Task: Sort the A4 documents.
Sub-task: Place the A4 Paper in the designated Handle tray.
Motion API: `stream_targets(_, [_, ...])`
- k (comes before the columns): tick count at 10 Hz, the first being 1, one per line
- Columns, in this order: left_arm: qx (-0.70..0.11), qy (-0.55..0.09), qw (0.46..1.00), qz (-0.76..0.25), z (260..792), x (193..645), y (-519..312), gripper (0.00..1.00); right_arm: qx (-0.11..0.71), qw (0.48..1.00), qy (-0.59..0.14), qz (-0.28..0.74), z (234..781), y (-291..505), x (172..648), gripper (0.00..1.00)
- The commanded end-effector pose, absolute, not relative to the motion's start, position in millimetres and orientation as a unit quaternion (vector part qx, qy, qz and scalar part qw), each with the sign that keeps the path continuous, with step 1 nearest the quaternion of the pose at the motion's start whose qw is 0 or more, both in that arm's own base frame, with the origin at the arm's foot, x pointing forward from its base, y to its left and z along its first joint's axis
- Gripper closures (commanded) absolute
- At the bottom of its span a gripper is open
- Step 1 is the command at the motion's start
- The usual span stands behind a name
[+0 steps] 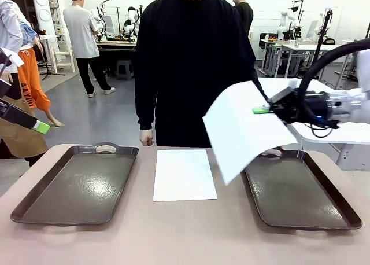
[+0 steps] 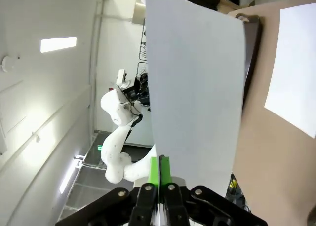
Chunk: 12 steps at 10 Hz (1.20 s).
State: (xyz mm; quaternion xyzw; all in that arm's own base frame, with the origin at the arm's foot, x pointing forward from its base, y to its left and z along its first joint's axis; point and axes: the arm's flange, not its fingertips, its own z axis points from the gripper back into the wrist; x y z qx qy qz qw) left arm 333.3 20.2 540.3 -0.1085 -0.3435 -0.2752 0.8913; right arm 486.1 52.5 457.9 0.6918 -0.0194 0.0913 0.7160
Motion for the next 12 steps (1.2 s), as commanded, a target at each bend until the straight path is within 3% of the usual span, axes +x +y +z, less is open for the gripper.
stream_targets(1, [-0.109,-0.345,0.891,-0.276,539.6,333.8,22.1,0.0,0.706,0.704,-0.016,0.083,441.5,30.9,489.8,0.99])
stream_targets(7, [-0.109,-0.345,0.891,-0.276,539.6,333.8,22.1,0.0,0.751,0.659,0.005,0.043,364.2,4.0,493.8,0.99])
stream_targets(10, [-0.109,-0.345,0.891,-0.276,539.6,333.8,22.1,0.0,0.685,0.727,-0.022,0.036,325.9,-5.9,493.0,0.99])
stream_targets(12, [-0.109,-0.345,0.891,-0.276,539.6,333.8,22.1,0.0,0.665,0.745,-0.037,0.034,312.7,-11.3,494.4,0.99])
